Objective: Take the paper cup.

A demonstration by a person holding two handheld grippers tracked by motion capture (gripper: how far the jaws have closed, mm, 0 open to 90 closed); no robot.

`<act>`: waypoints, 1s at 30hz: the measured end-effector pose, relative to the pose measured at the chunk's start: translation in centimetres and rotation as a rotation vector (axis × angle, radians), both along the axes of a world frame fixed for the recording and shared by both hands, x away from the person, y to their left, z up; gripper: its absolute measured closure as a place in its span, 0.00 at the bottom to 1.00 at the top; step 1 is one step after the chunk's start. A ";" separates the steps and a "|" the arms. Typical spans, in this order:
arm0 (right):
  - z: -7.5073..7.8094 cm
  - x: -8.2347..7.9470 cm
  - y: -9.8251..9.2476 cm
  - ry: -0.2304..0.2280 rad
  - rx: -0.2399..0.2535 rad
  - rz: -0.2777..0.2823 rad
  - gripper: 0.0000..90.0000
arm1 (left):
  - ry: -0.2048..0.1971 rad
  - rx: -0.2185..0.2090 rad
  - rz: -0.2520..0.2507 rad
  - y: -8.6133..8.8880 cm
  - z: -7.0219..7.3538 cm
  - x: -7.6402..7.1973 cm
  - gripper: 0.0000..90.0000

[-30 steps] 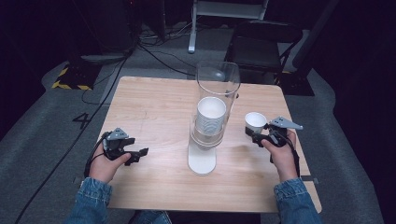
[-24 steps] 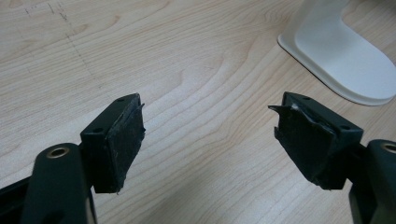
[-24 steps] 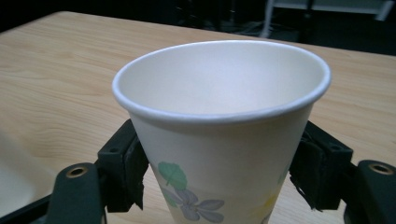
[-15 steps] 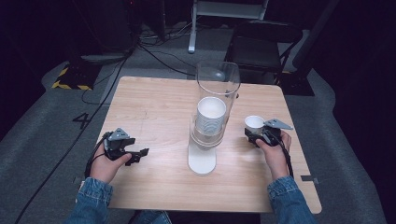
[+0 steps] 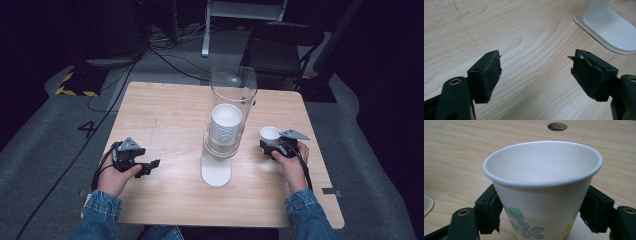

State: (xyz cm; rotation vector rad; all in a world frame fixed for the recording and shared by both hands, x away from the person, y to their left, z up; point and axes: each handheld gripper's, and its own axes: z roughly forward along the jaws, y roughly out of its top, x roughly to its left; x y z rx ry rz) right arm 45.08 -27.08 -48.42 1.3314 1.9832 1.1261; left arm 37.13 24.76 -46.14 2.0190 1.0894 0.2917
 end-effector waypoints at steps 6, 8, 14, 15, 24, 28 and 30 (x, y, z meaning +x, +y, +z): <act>-0.1 -0.1 0.1 0.005 -0.004 0.003 0.30 | -0.002 0.001 -0.002 0.1 0.1 0.0 0.26; -0.2 -0.1 0.0 0.006 -0.009 0.002 0.30 | -0.003 0.002 -0.003 0.1 0.1 0.0 0.26; -0.3 -0.2 0.0 0.019 -0.017 0.010 0.30 | -0.005 0.000 -0.003 0.1 0.2 -0.1 0.26; -0.4 -0.2 -0.1 0.023 -0.018 0.012 0.29 | -0.005 0.000 -0.003 0.1 0.2 -0.1 0.26; 0.0 -0.4 -0.1 0.003 0.012 -0.025 0.18 | -0.003 -0.008 -0.007 0.1 0.1 0.0 0.26; 1.0 -0.9 -0.5 -0.014 0.006 -0.033 0.18 | -0.001 -0.013 -0.009 0.1 0.1 0.0 0.26; 1.4 -1.1 -0.6 -0.030 0.002 -0.031 0.18 | -0.003 -0.019 -0.006 0.1 0.1 0.0 0.26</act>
